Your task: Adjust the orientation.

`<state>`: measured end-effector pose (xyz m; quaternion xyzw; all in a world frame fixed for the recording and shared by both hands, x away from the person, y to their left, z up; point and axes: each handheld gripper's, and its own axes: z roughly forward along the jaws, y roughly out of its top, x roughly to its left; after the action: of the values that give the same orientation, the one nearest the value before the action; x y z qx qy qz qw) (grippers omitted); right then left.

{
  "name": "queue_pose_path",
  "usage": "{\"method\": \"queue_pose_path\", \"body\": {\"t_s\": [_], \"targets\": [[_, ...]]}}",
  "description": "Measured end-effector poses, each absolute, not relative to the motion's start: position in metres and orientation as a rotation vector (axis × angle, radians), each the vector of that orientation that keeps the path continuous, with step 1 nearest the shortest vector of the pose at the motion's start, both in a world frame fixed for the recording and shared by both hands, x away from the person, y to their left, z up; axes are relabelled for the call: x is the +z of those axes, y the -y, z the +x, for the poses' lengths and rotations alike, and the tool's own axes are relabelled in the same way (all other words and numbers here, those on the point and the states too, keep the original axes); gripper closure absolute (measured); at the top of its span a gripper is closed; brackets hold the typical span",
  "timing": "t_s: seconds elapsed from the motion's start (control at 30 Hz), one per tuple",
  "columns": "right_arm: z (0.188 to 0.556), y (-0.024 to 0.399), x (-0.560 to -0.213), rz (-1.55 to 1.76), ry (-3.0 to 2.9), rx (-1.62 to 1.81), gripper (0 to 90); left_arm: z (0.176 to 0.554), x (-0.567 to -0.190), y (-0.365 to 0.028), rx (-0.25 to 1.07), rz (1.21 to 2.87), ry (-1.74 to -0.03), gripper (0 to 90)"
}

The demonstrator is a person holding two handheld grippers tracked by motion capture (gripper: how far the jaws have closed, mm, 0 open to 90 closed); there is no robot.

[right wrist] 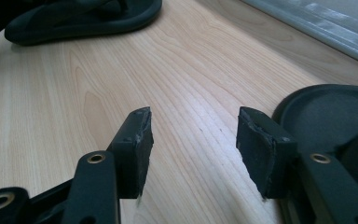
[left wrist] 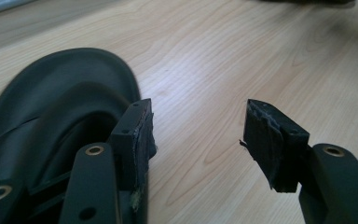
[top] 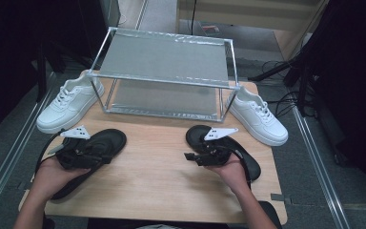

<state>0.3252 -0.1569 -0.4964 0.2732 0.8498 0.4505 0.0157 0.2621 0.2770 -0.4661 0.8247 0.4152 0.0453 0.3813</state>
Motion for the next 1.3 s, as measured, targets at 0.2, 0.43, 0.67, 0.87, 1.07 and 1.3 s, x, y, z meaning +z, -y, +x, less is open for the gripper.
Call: {"method": "queue_pose_path", "body": {"t_s": [0.2, 0.43, 0.67, 0.87, 1.07, 1.3], "targets": [[0.324, 0.150, -0.498, 0.798, -2.661, 1.381, 47.4, 0.260, -0.471, -0.292, 0.141, 2.104, -1.109, 46.1], [0.328, 0.150, -0.498, 0.805, -2.663, 1.373, 47.3, 0.260, -0.487, -0.301, 0.127, 2.099, -1.126, 55.3], [0.329, 0.148, -0.498, 0.787, -2.674, 1.360, 47.2, 0.261, -0.496, -0.300, 0.106, 2.108, -1.135, 62.5], [0.330, 0.149, -0.498, 0.787, -2.673, 1.357, 47.2, 0.264, -0.501, -0.299, 0.076, 2.112, -1.142, 69.6], [0.330, 0.149, -0.498, 0.786, -2.676, 1.355, 47.2, 0.267, -0.505, -0.296, 0.086, 2.139, -1.124, 81.5], [0.330, 0.149, -0.499, 0.793, -2.676, 1.352, 47.2, 0.265, -0.494, -0.300, 0.145, 2.133, -1.124, 82.5]]}}
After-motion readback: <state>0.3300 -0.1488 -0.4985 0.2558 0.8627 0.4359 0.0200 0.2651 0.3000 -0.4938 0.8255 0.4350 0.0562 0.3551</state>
